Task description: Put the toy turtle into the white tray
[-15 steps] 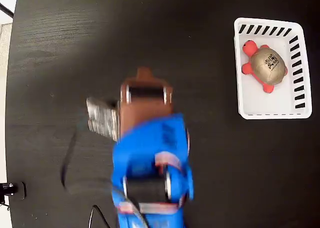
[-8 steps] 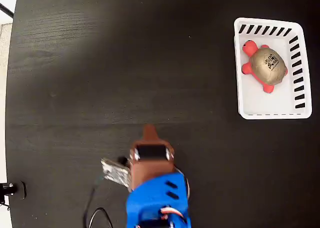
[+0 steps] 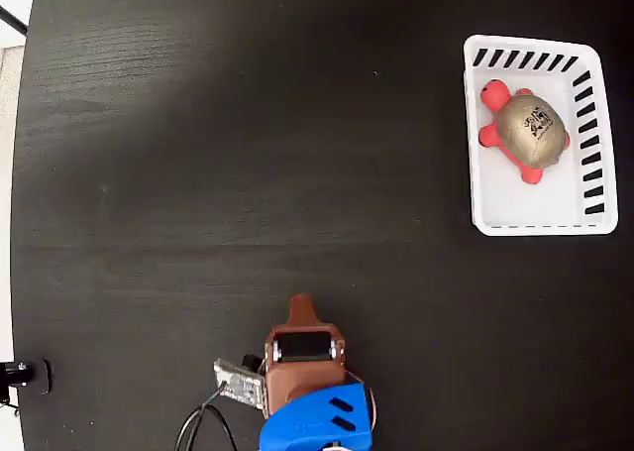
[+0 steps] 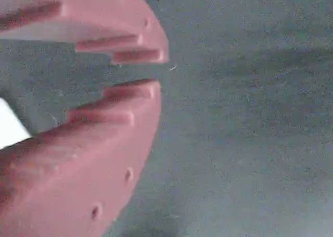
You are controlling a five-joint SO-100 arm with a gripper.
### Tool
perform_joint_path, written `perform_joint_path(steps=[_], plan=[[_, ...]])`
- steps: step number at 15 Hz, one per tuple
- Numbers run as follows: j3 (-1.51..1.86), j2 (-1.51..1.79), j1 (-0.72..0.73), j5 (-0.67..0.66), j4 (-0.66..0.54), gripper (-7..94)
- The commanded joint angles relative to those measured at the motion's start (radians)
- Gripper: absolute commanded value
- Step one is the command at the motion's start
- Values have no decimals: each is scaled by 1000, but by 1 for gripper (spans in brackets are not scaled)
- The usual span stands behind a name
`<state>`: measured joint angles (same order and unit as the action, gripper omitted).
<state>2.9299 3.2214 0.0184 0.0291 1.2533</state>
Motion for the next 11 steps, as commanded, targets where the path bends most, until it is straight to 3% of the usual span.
perform_joint_path(steps=[1,11], plan=[[-12,31,11,9,18,0],[-12,31,14,-2,18,0]])
